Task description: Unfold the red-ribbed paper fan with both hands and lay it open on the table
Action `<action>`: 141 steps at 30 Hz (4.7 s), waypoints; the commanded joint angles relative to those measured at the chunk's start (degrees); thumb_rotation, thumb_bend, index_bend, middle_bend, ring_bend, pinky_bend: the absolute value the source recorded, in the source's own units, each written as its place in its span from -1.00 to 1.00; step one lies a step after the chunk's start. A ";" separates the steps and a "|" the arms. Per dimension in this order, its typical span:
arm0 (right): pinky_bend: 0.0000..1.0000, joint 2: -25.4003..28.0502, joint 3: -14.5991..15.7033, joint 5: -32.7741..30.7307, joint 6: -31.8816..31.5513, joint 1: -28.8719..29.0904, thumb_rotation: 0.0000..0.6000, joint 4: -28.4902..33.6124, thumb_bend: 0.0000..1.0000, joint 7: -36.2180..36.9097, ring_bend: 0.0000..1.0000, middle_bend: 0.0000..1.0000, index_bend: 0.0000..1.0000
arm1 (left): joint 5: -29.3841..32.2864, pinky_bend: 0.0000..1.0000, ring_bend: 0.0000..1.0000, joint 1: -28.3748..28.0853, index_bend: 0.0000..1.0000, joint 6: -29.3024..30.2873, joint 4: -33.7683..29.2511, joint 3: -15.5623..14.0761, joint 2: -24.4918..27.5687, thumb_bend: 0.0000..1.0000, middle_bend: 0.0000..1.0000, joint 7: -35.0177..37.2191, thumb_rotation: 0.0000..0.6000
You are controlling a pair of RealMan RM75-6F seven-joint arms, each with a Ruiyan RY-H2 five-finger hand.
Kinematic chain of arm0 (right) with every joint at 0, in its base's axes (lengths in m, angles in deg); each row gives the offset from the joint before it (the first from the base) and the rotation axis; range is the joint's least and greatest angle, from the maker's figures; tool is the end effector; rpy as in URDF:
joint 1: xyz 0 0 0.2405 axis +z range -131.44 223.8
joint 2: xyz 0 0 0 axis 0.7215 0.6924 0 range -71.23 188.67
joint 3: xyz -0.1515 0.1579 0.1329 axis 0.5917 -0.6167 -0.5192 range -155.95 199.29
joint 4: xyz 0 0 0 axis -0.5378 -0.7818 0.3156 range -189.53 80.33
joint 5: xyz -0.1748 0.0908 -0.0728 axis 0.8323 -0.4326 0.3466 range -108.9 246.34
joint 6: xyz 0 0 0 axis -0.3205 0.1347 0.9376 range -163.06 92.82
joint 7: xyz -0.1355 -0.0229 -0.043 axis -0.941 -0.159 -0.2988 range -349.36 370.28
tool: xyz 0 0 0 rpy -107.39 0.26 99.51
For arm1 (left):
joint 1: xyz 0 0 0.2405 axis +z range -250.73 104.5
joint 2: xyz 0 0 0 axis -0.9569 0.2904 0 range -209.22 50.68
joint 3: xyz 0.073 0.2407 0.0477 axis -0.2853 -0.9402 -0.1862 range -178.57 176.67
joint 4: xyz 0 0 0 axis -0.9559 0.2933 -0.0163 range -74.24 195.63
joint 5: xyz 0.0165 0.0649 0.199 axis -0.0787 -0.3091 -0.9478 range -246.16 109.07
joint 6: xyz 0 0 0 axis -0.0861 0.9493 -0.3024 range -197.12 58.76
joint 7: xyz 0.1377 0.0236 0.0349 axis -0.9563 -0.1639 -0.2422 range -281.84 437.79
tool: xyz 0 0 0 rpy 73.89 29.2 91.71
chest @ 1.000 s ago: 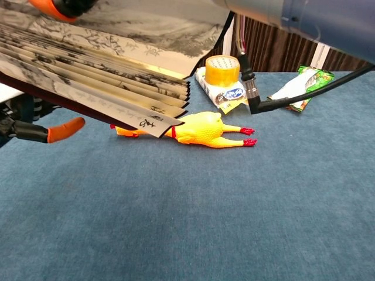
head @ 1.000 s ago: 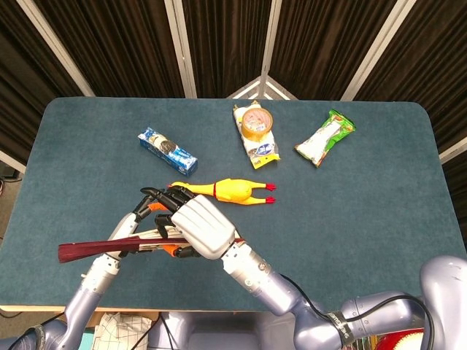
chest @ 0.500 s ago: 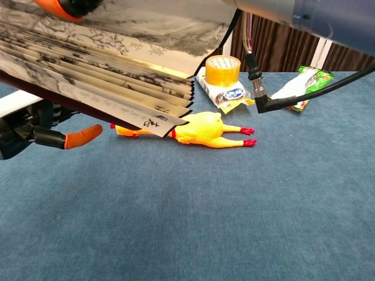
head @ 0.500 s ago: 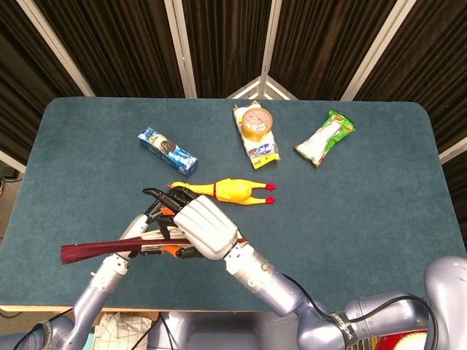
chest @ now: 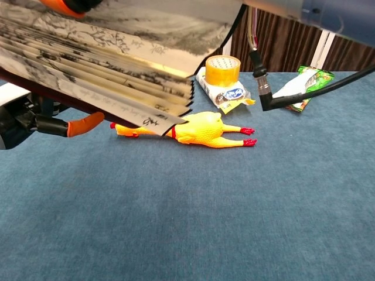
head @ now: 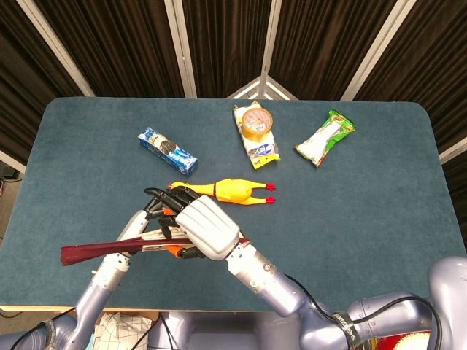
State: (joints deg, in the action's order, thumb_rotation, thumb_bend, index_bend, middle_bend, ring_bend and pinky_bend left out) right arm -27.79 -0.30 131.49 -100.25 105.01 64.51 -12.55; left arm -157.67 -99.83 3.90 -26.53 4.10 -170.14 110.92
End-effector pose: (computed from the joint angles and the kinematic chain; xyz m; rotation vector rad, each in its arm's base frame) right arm 0.0796 -0.2685 0.0489 2.0000 -0.9484 1.7088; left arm -0.1666 0.2623 -0.0020 -1.4672 -1.6260 -1.7025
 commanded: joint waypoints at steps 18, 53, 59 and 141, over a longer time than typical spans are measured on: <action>-0.57 7.12 0.01 0.99 -0.06 -3.62 1.00 -0.51 -0.07 3.93 -0.45 -0.70 0.51 | 0.17 -0.67 -1.00 1.04 0.30 4.58 3.71 2.18 2.19 0.17 -0.52 -2.49 1.00; -0.57 19.85 3.62 12.31 -3.04 -15.97 1.00 -13.45 -0.07 20.94 -0.45 -0.70 0.53 | -8.07 -0.67 -1.00 2.53 0.28 19.12 16.92 2.89 4.07 0.17 -0.52 -14.60 1.00; -0.57 20.23 4.37 13.03 -3.21 -17.44 1.00 -16.12 -0.07 23.79 -0.45 -0.70 0.53 | -9.29 -0.67 -1.00 2.30 0.27 21.05 19.99 2.70 2.86 0.17 -0.52 -16.92 1.00; -0.81 25.50 17.78 -1.62 6.58 -21.37 1.00 -16.41 -0.21 -16.56 -0.62 -0.87 -1.00 | -2.72 -0.94 -1.00 14.45 -0.82 17.22 5.34 -6.47 14.01 0.13 -1.00 -26.98 1.00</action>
State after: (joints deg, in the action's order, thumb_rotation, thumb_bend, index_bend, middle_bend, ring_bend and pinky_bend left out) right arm 1.45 18.07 129.82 -91.20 81.75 52.79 -19.41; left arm -160.40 -85.37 21.14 -21.22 -2.39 -156.11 83.93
